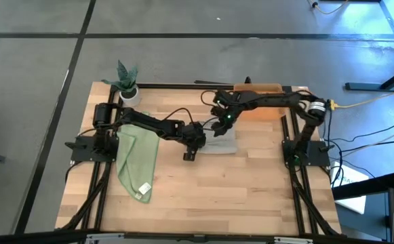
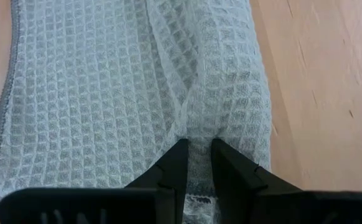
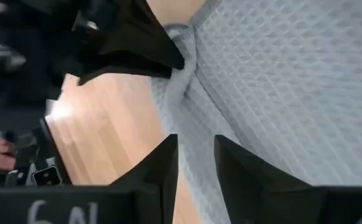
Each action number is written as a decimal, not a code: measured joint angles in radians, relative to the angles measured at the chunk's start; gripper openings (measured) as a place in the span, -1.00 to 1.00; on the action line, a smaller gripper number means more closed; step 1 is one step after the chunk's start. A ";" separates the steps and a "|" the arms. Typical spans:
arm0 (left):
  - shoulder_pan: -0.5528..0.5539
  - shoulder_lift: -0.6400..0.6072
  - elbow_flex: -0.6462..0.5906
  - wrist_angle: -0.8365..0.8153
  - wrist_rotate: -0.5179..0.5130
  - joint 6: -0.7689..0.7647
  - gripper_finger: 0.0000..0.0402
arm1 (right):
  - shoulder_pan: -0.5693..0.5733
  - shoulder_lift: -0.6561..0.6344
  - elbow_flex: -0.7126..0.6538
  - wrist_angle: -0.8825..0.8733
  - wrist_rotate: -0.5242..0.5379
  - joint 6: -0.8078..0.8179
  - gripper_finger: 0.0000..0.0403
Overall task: Roll microfiber towels into tight, uniform cylinder then place into a basket
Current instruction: Roll the gray microfiber towel
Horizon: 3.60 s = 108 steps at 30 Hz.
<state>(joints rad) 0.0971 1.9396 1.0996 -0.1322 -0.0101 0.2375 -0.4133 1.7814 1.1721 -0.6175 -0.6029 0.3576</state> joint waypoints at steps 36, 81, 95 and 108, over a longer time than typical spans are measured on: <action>0.002 0.002 -0.003 0.010 0.003 0.000 -0.67 | 0.148 -0.115 -0.137 -0.021 0.246 -0.362 -0.47; 0.001 0.003 -0.002 0.013 0.005 0.002 -0.67 | 0.204 -0.080 -0.093 -0.119 0.319 -0.332 -0.47; 0.001 0.003 -0.002 0.013 0.005 0.003 -0.67 | 0.344 -0.082 -0.146 0.070 0.000 -0.318 -0.47; 0.002 0.003 -0.002 0.013 0.025 0.001 -0.67 | 0.321 -0.063 -0.186 0.133 0.234 -0.310 -0.47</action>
<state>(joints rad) 0.0990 1.9423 1.0973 -0.1196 0.0147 0.2382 -0.0925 1.7180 0.9863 -0.4847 -0.3687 0.0475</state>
